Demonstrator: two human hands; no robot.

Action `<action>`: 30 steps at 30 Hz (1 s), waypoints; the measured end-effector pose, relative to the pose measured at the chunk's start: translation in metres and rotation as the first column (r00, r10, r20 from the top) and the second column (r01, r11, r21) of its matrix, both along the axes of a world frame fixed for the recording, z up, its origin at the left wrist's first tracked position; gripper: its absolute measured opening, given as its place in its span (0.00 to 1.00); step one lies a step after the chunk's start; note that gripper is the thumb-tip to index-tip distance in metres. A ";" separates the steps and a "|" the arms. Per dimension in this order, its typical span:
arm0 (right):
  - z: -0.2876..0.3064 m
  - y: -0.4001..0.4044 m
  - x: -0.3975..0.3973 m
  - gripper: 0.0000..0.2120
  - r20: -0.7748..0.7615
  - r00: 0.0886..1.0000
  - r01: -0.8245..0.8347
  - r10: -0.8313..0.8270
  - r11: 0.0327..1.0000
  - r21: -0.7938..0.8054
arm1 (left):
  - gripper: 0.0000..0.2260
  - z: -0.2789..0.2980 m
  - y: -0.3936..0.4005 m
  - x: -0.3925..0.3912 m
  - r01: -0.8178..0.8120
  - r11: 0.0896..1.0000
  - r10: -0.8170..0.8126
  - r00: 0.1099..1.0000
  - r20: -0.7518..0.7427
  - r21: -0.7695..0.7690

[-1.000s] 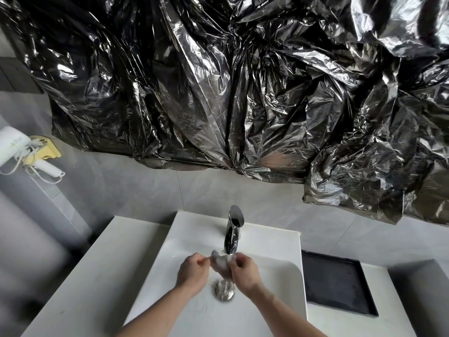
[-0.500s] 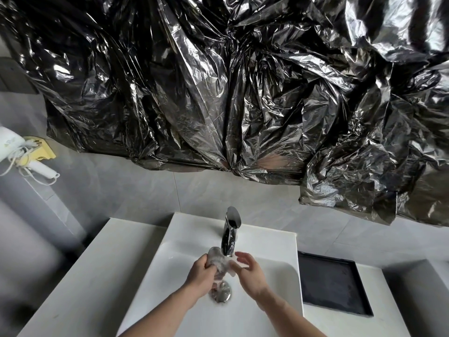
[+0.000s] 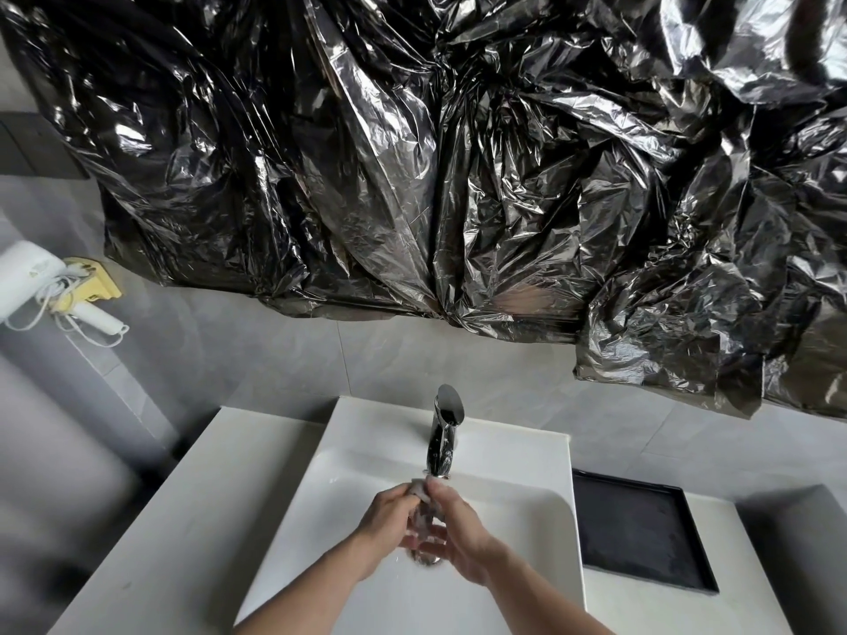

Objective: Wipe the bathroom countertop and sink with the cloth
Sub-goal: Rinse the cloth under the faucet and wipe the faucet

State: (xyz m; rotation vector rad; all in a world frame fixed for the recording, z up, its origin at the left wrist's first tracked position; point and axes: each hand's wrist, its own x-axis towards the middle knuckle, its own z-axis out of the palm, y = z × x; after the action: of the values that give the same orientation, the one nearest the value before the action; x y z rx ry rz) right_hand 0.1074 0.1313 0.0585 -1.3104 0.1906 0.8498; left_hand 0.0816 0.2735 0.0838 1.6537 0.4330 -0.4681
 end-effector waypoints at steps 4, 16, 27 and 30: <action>-0.003 -0.006 0.007 0.19 0.092 0.995 -0.033 0.033 0.999 -0.005 | 0.23 0.007 0.004 -0.005 0.130 0.990 -0.128 0.991 0.039 -0.061; 0.005 -0.009 0.017 0.20 0.340 0.868 -0.225 0.362 0.897 -0.380 | 0.10 -0.007 0.030 0.007 -0.108 0.933 0.035 0.977 0.211 0.342; -0.001 -0.008 0.021 0.12 0.500 0.734 -0.062 0.460 0.778 -0.625 | 0.15 -0.004 0.007 0.005 0.034 0.970 -0.067 0.989 0.133 0.240; -0.007 -0.013 0.020 0.19 0.557 0.747 -0.015 0.362 0.848 -0.530 | 0.17 -0.006 0.005 0.007 0.023 0.962 -0.060 0.990 0.129 0.272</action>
State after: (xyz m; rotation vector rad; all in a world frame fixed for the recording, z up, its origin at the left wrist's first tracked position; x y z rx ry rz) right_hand 0.1272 0.1182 0.0514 -2.0779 -0.3107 0.4785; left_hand 0.0883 0.2783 0.0782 1.9488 0.3729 -0.3342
